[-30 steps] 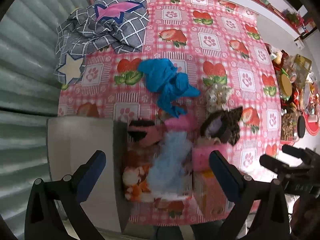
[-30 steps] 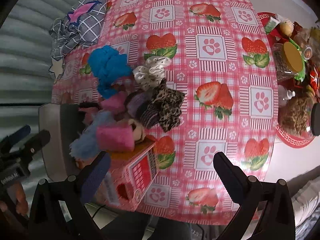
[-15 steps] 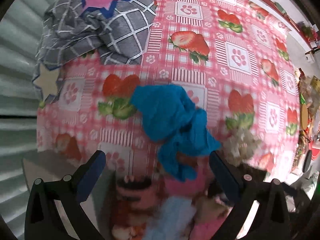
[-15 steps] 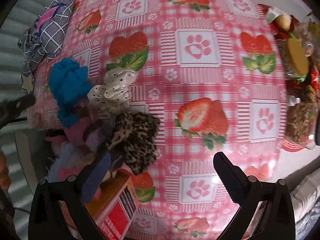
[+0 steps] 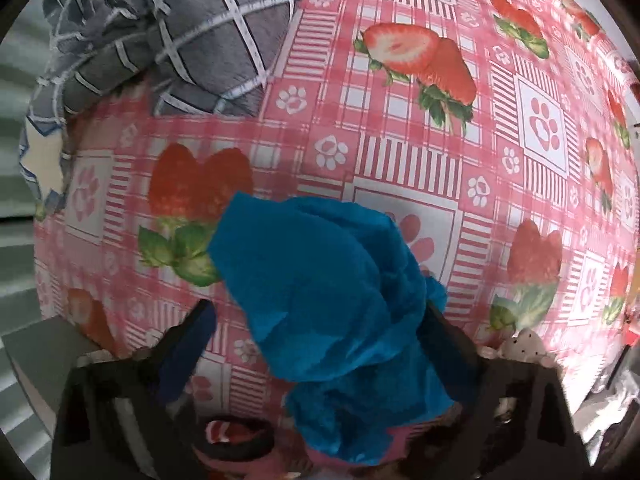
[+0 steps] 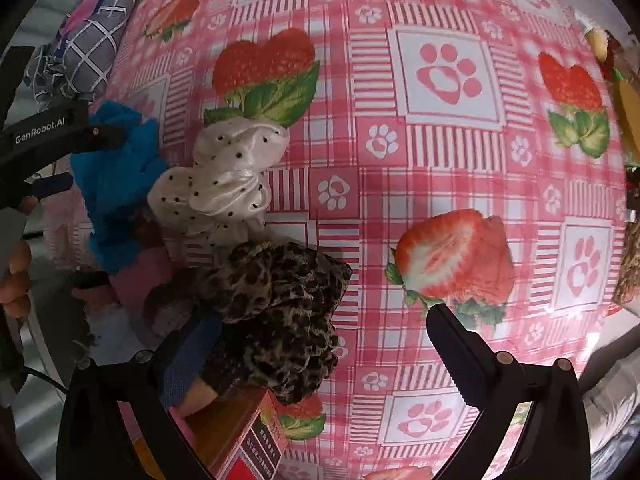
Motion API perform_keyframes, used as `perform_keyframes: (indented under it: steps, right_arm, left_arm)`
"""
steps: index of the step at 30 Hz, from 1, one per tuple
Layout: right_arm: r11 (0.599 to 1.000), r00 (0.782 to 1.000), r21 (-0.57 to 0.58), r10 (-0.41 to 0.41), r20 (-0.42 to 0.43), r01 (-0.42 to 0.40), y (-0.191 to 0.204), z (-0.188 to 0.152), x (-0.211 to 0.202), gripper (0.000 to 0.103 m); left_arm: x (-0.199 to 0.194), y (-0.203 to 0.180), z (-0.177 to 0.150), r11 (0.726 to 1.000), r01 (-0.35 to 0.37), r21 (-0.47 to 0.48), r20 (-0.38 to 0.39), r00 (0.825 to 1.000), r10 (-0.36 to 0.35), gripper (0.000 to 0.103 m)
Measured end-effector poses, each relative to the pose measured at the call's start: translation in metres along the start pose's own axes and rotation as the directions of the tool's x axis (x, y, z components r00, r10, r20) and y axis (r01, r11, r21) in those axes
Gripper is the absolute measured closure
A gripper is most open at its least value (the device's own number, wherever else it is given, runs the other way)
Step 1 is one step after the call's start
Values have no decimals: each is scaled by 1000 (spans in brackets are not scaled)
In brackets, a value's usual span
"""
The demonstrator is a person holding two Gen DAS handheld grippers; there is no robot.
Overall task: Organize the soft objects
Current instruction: 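Grasp the blue cloth with the left tool while the right tool grasps the leopard scrunchie, then lift the blue cloth and leopard scrunchie and carry both over the white box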
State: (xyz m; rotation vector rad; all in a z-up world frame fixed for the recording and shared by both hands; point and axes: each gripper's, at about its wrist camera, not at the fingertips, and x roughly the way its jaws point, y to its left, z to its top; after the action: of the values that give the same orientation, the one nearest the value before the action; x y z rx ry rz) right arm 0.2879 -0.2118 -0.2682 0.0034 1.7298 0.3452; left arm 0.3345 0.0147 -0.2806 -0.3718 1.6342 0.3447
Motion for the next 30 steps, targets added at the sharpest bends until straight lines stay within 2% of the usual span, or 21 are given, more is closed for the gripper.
perform_keyframes:
  steps: [3,5,7,8,9,12,14,15,18,19,23,26,27,28,30]
  right_arm:
    - [1000,1000,8,29,-5,-29,-2,1,4,0]
    - [998,998,0,61,-12,-61,-4,1,8,7]
    - [990,990,20,138,-34,-137,-6,-2,13,42]
    - [978,978,45,205,-47,-203,-9,-3,16,51]
    - [970,970,63,238,-53,-234,-12,-4,17,58]
    - [975,975,35,221,-35,-219,-12,-5,8,67]
    - [977,977,12,212,-8,-212,-17,-8,-4,68]
    - [977,977,4,211,8,-211,-21,-9,-11,72]
    - [973,973,26,228,33,-228,-26,-20,-28,75]
    - [972,971,30,233,44,-235,-30,-21,-34,80]
    - [977,976,19,210,63,-211,-34,-25,-45,80]
    - [981,980,27,190,61,-192,-30,-25,-41,79]
    - [982,981,19,186,50,-187,-28,-24,-36,74]
    - [984,983,13,178,41,-178,-24,-23,-31,54]
    - [987,987,4,161,27,-161,-16,-20,-17,22]
  left_arm:
    - [2,6,2,998,47,-34,-14,999,-47,24]
    - [2,10,1,995,86,-42,-21,996,-87,40]
    - [0,13,0,992,120,-47,-22,992,-121,55]
    - [-4,13,-1,992,121,-45,-13,992,-122,60]
    - [-7,14,-1,992,121,-42,-5,993,-121,62]
    - [-24,20,-7,993,116,-38,47,992,-114,68]
    - [-41,23,-13,990,133,-38,78,988,-130,68]
    - [-50,26,-14,990,138,-34,98,986,-134,68]
    - [-75,31,-25,991,129,-17,145,981,-125,68]
    - [-83,33,-29,992,128,-9,160,979,-125,68]
    - [-122,33,-50,992,124,36,212,969,-129,68]
    - [-133,33,-64,992,121,48,231,964,-129,68]
    - [-132,32,-66,991,121,49,233,964,-129,68]
    - [-127,34,-61,992,119,50,234,964,-127,68]
    - [-126,30,-68,991,119,55,227,965,-128,68]
